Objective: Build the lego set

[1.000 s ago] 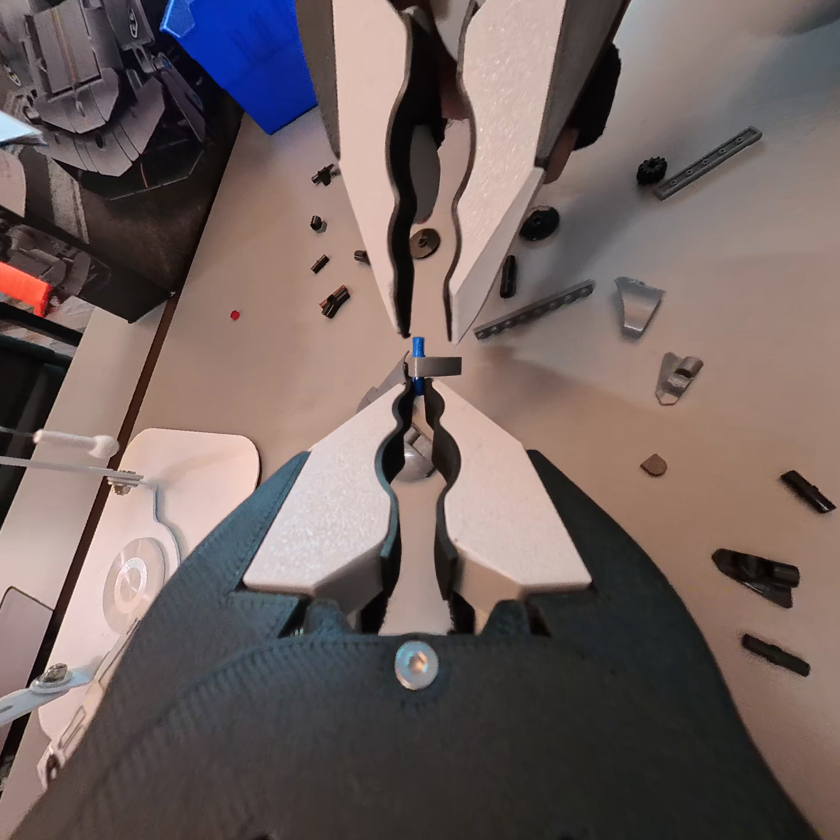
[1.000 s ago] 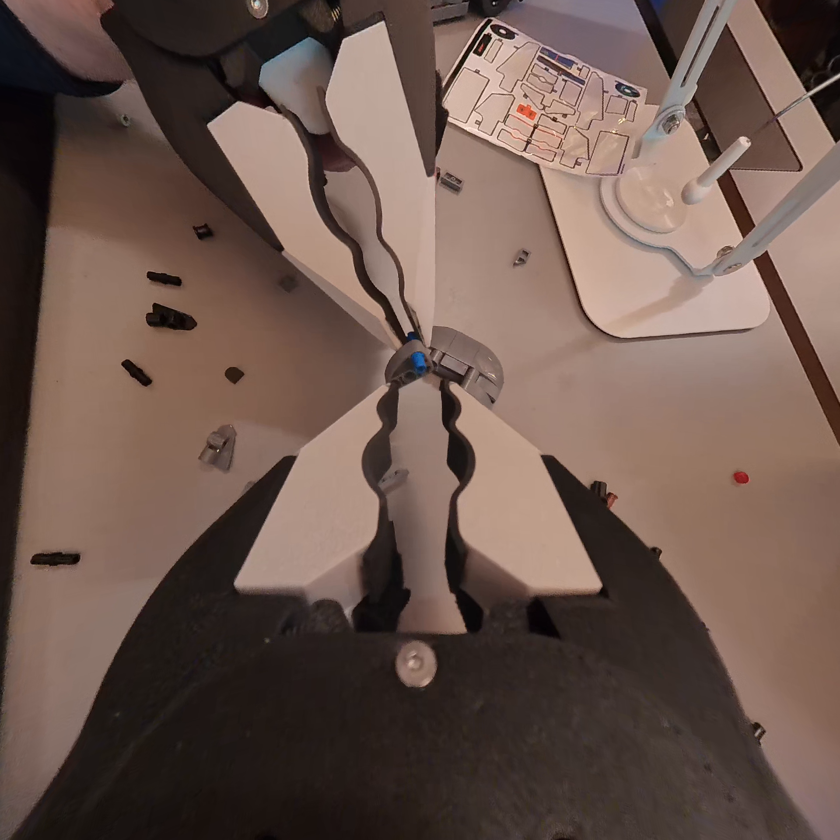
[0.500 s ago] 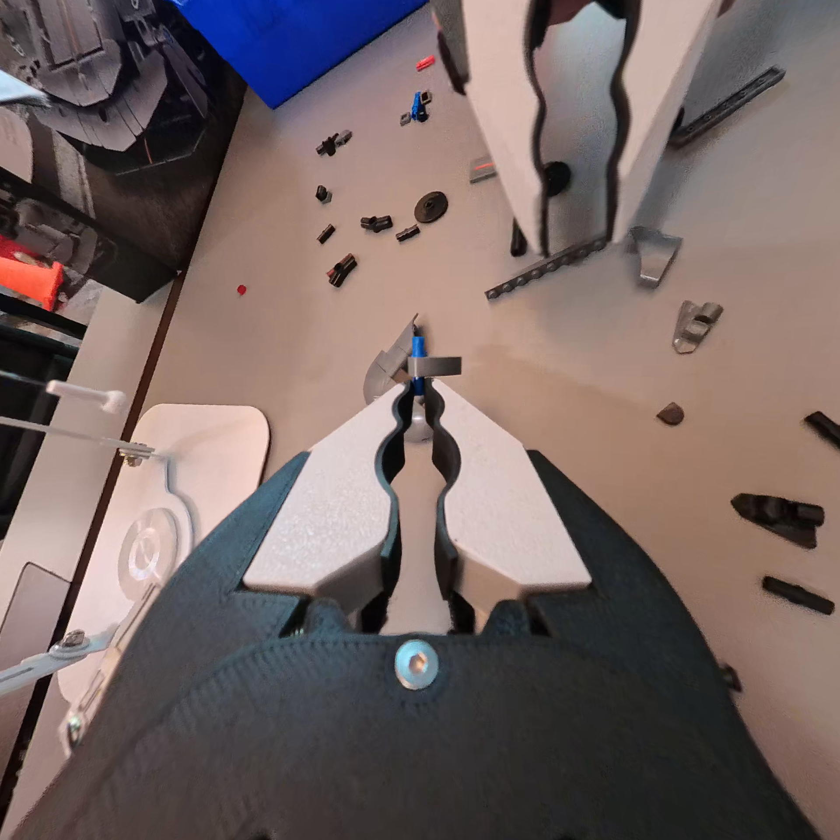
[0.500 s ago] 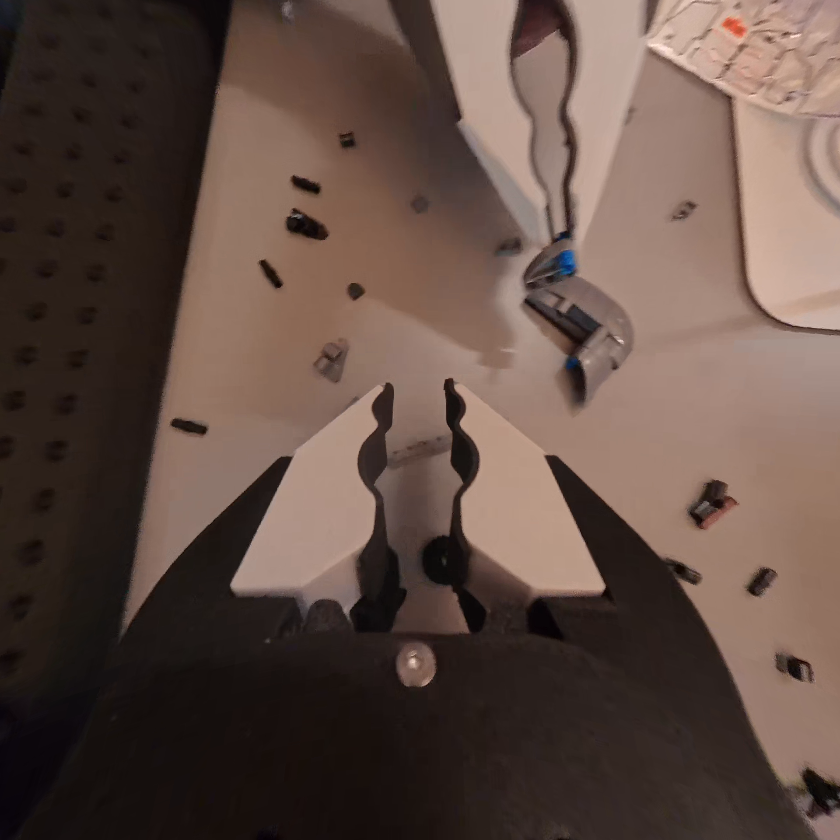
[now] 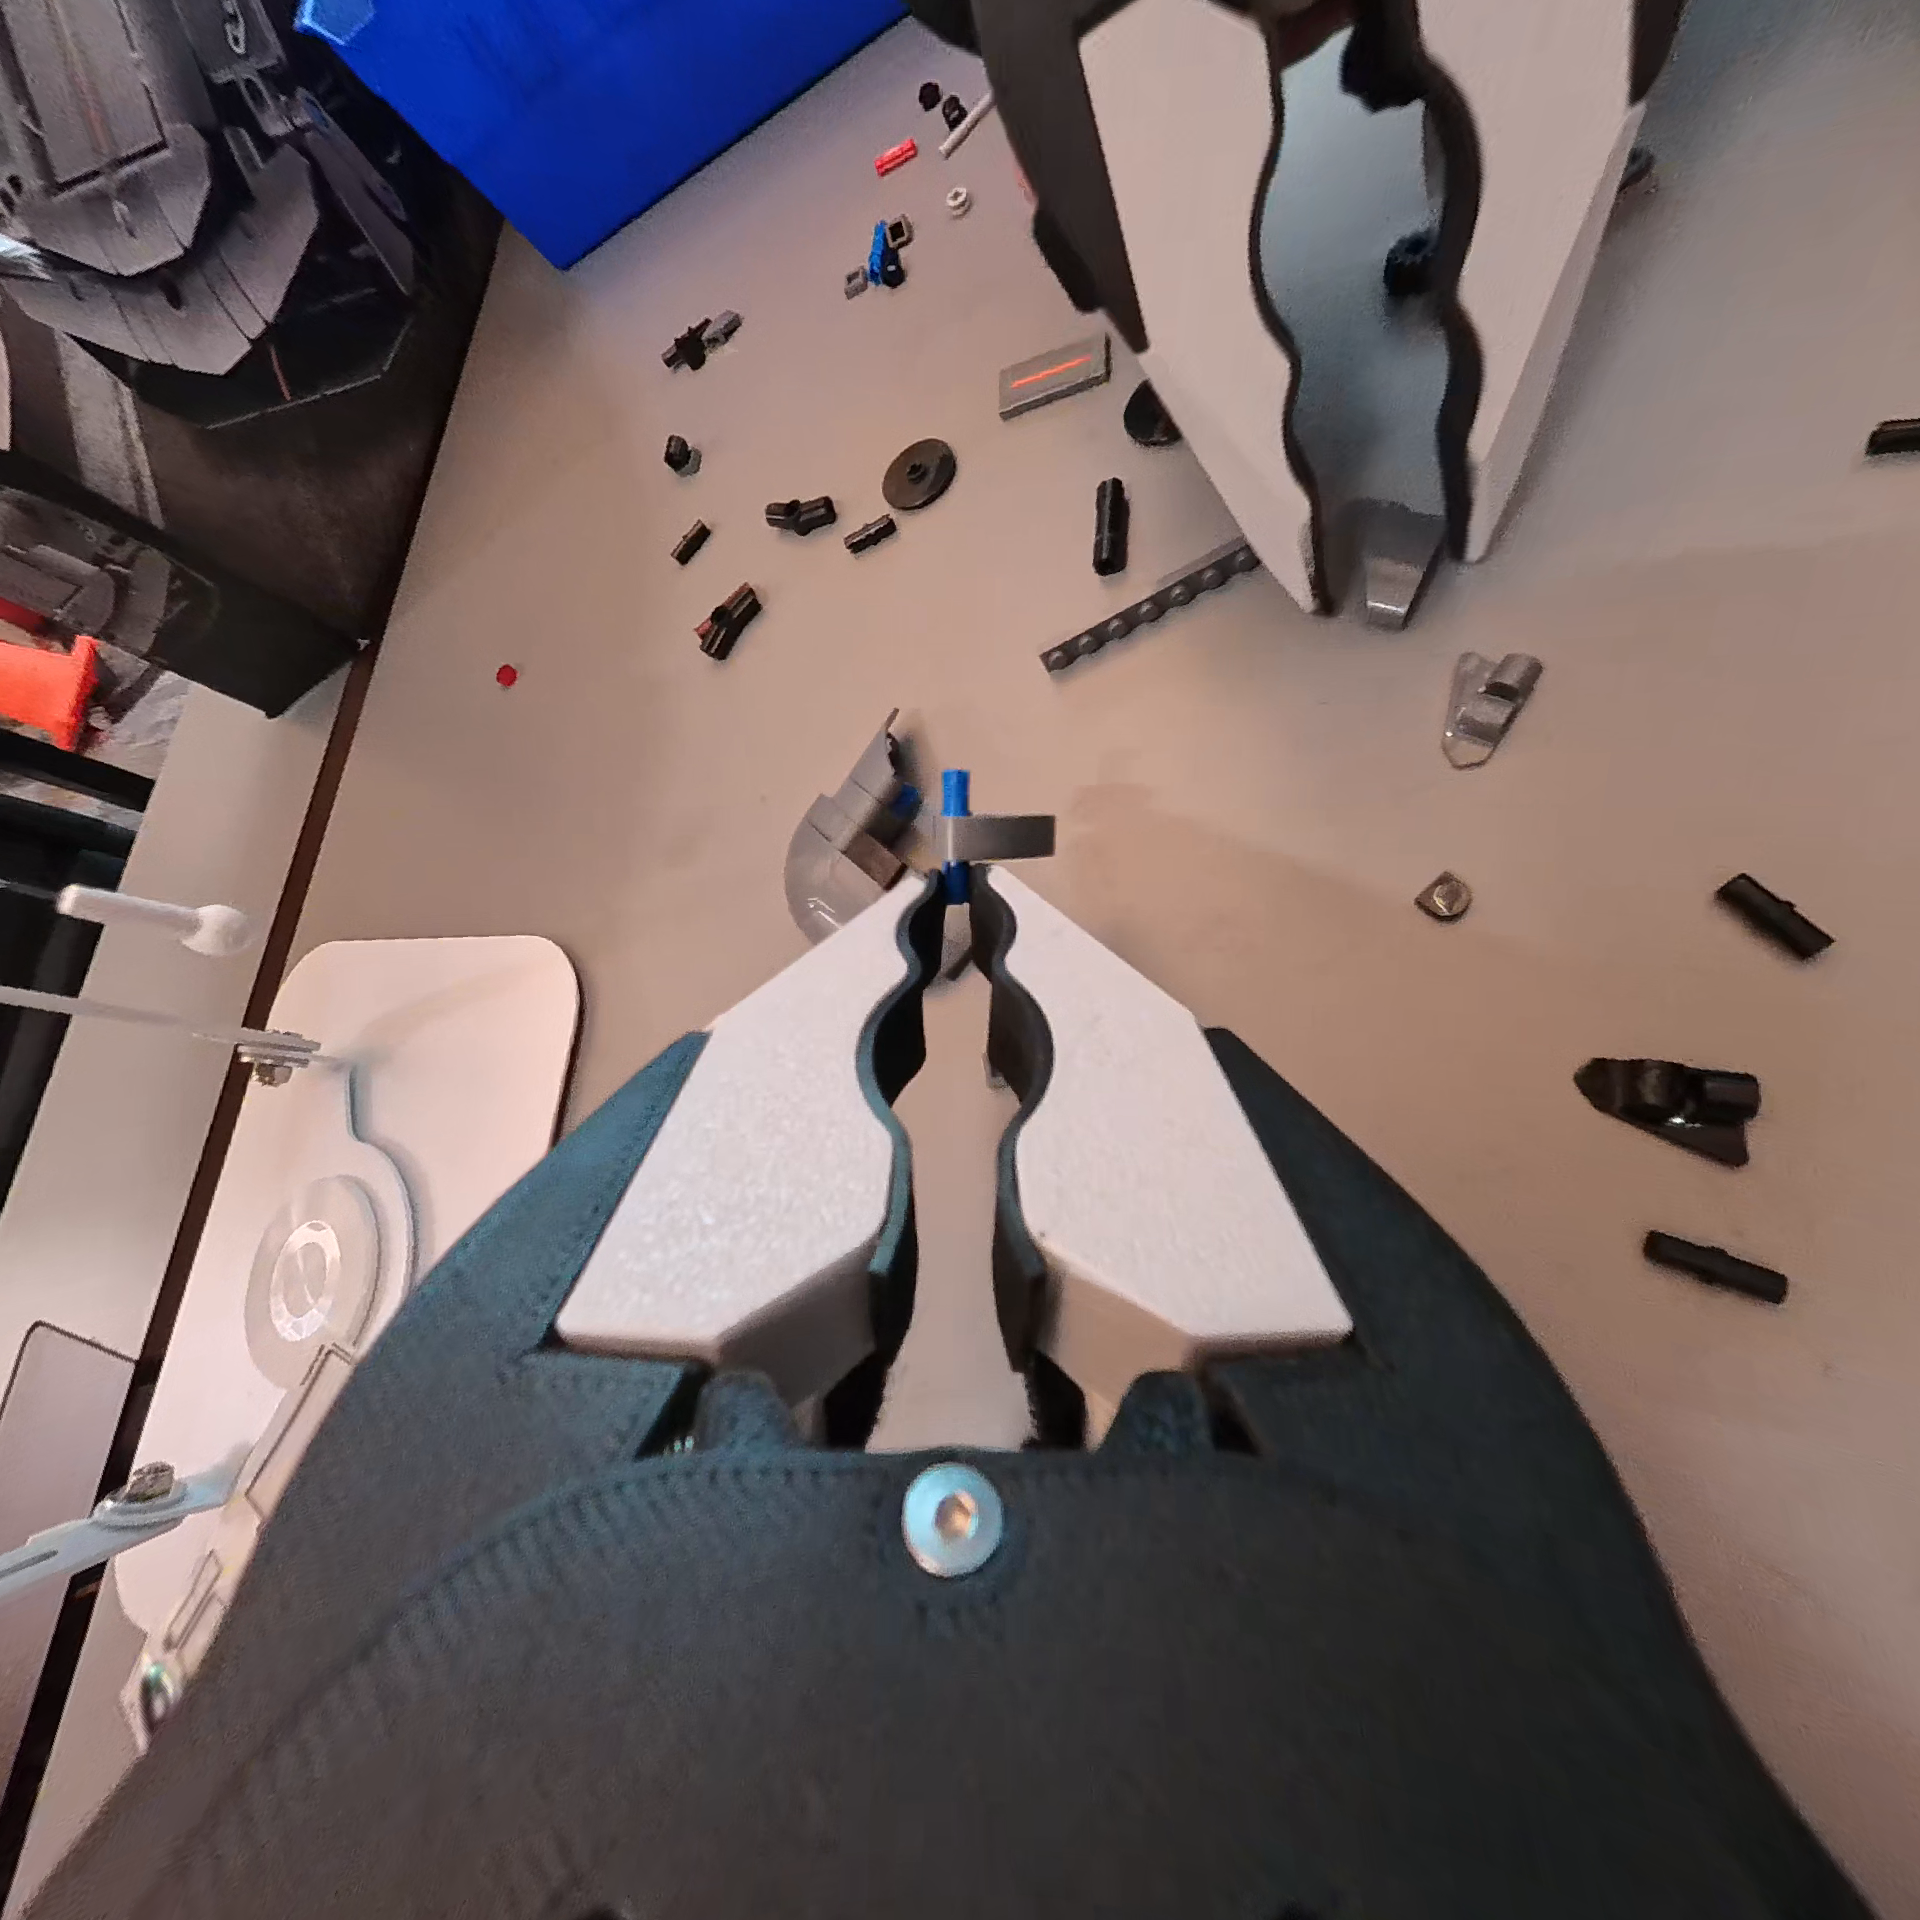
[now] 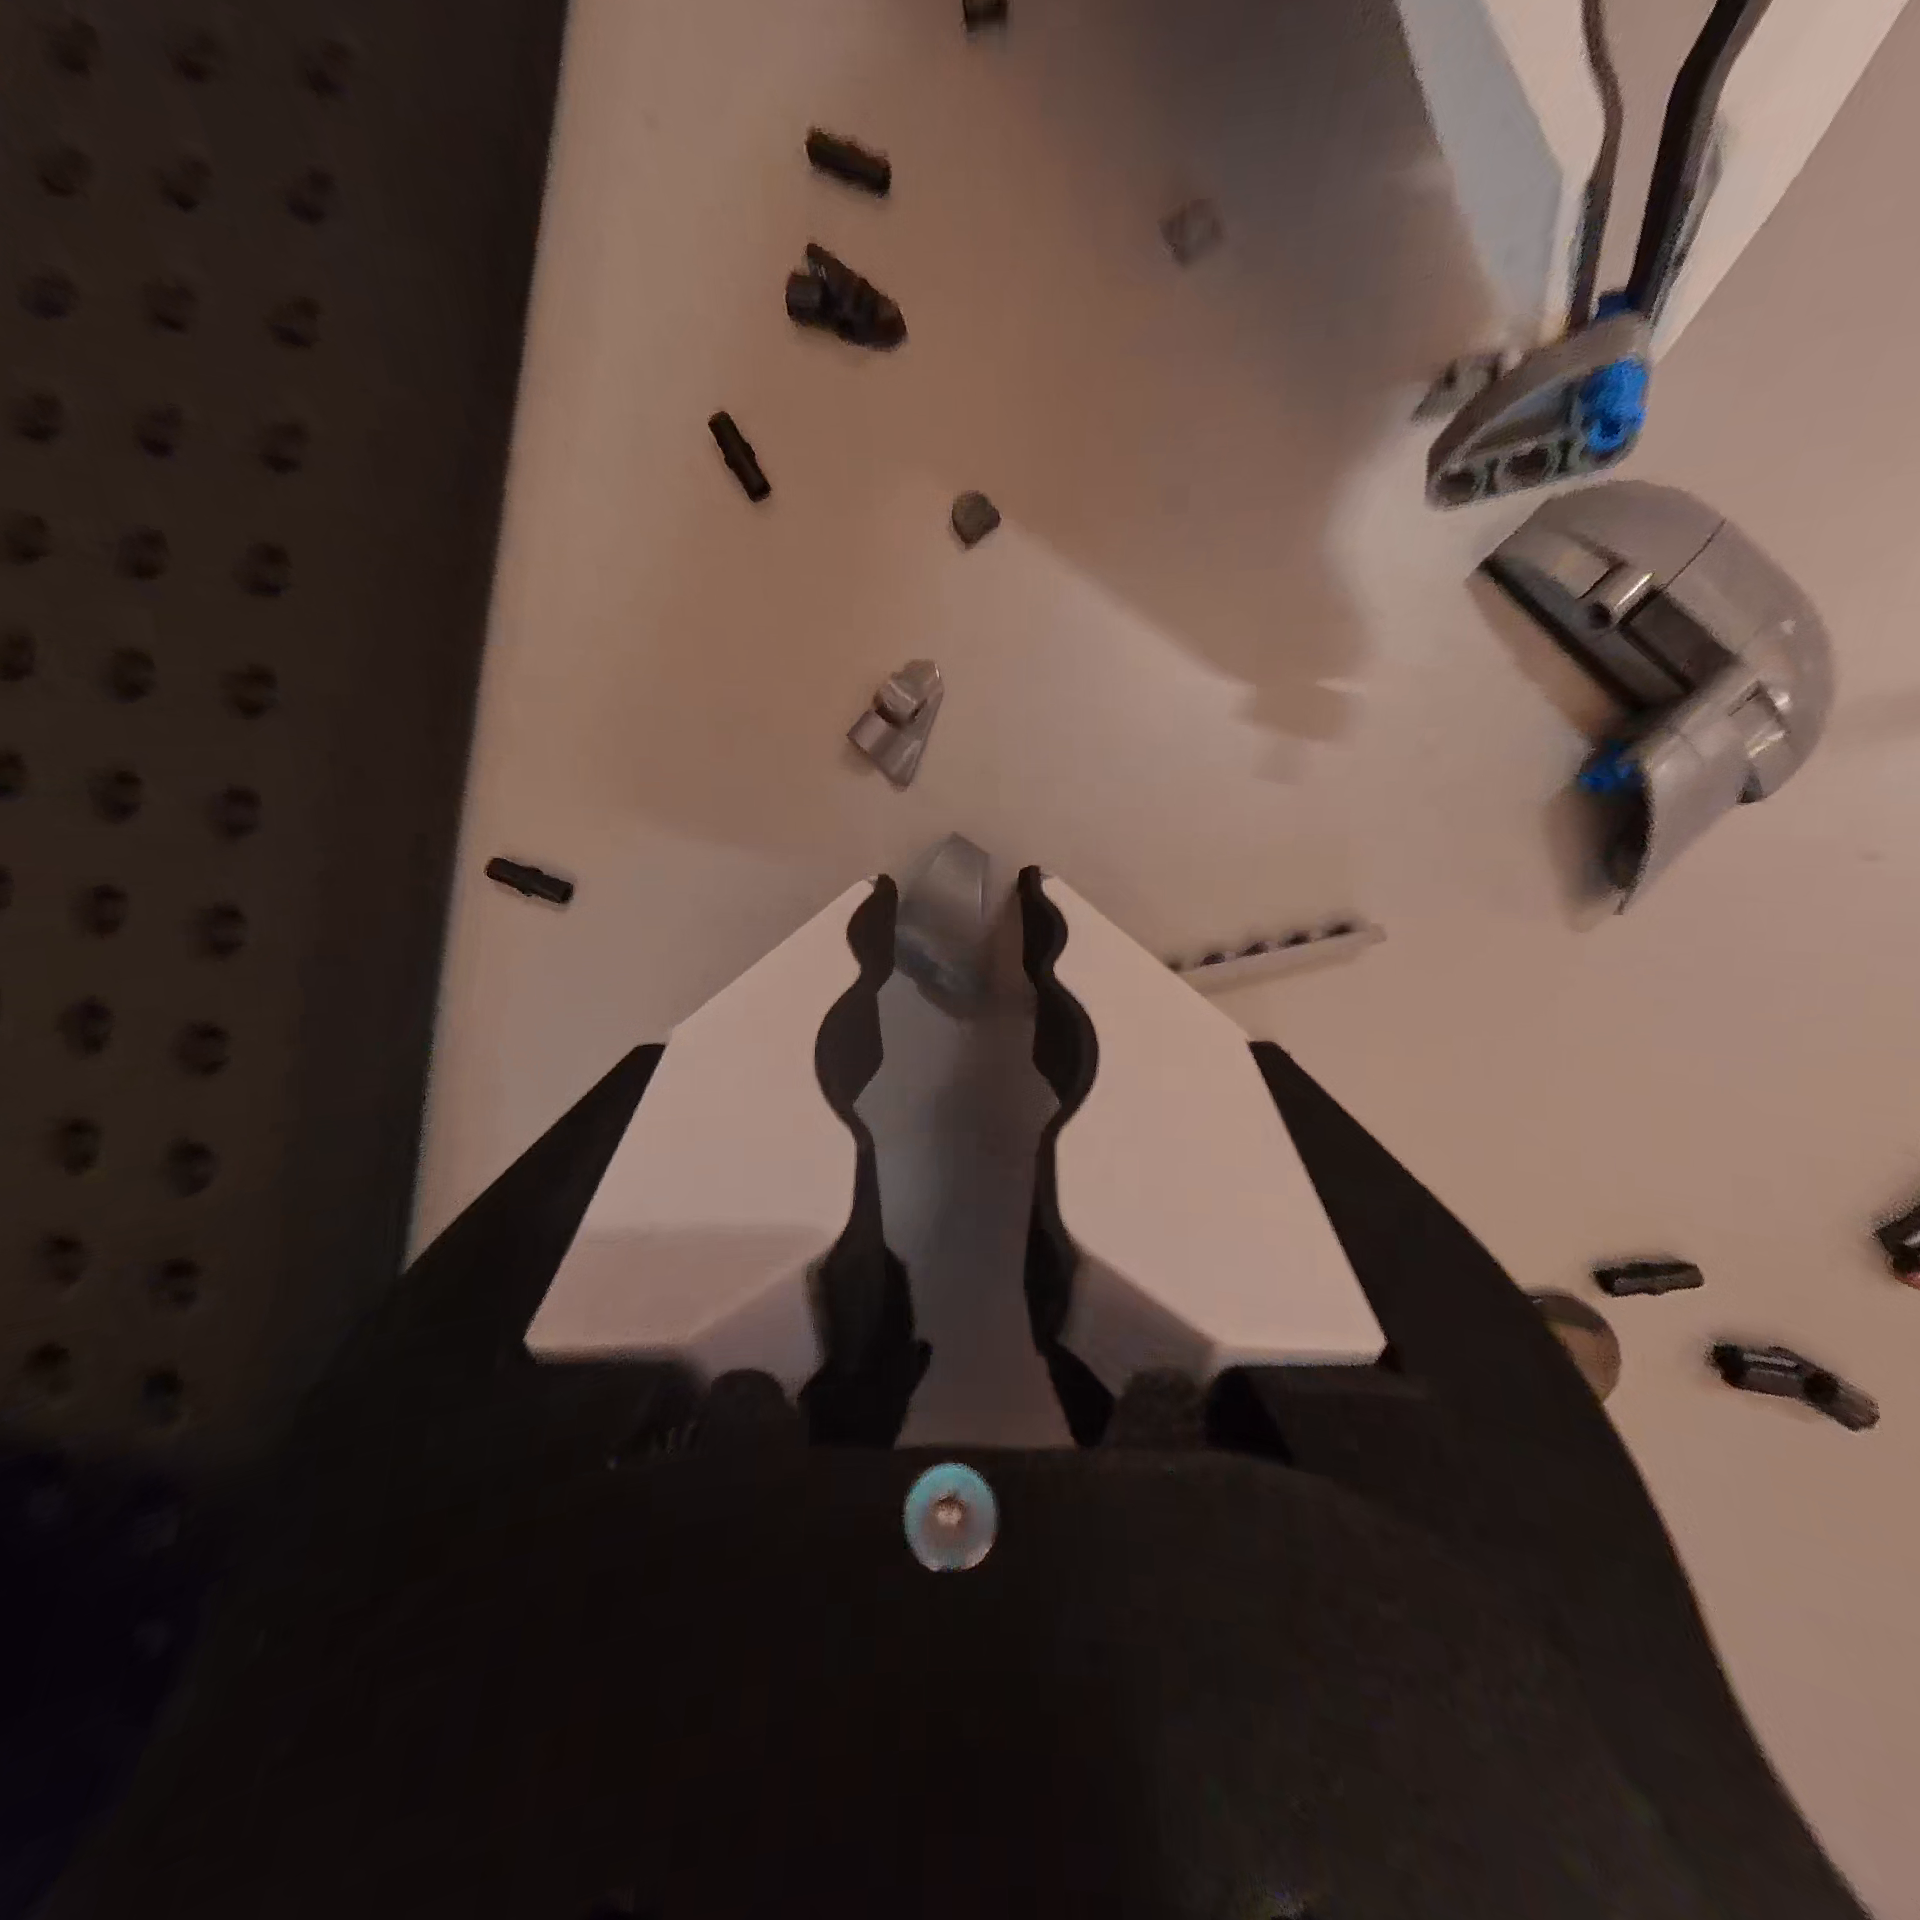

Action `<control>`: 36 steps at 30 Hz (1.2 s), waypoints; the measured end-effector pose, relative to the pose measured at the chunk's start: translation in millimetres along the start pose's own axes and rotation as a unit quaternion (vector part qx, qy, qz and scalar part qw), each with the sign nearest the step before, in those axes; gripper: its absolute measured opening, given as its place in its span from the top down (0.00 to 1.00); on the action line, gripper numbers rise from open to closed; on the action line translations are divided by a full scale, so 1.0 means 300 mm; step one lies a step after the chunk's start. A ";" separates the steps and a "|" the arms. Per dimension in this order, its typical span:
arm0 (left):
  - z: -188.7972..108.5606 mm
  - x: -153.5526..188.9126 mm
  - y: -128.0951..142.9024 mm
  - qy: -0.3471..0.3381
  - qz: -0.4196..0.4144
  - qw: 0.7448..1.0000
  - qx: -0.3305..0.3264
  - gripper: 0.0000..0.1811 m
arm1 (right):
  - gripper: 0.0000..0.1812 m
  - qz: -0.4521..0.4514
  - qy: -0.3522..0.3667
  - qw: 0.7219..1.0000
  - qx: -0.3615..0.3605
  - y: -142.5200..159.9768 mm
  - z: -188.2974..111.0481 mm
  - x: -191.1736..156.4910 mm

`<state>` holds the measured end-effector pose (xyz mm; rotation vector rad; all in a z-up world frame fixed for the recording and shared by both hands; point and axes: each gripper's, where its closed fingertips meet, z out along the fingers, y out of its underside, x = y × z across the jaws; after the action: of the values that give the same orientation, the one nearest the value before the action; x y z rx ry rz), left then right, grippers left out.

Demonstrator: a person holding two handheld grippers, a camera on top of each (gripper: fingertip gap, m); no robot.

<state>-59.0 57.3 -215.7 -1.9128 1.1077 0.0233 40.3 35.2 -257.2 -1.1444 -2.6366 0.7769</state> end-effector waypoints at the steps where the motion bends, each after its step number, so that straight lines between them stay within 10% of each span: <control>1: 0.001 0.005 0.002 0.004 -0.001 1.000 -0.001 0.99 | 0.90 0.003 0.001 1.000 -0.001 0.003 0.003 0.004; 36: 0.063 0.110 0.048 0.085 -0.032 0.994 -0.059 0.88 | 0.92 -0.018 0.065 0.996 0.053 -0.069 0.005 0.089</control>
<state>-42.1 45.2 -250.6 -2.0853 1.1792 -0.1143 8.2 42.1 -249.0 -1.0789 -2.4724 0.7958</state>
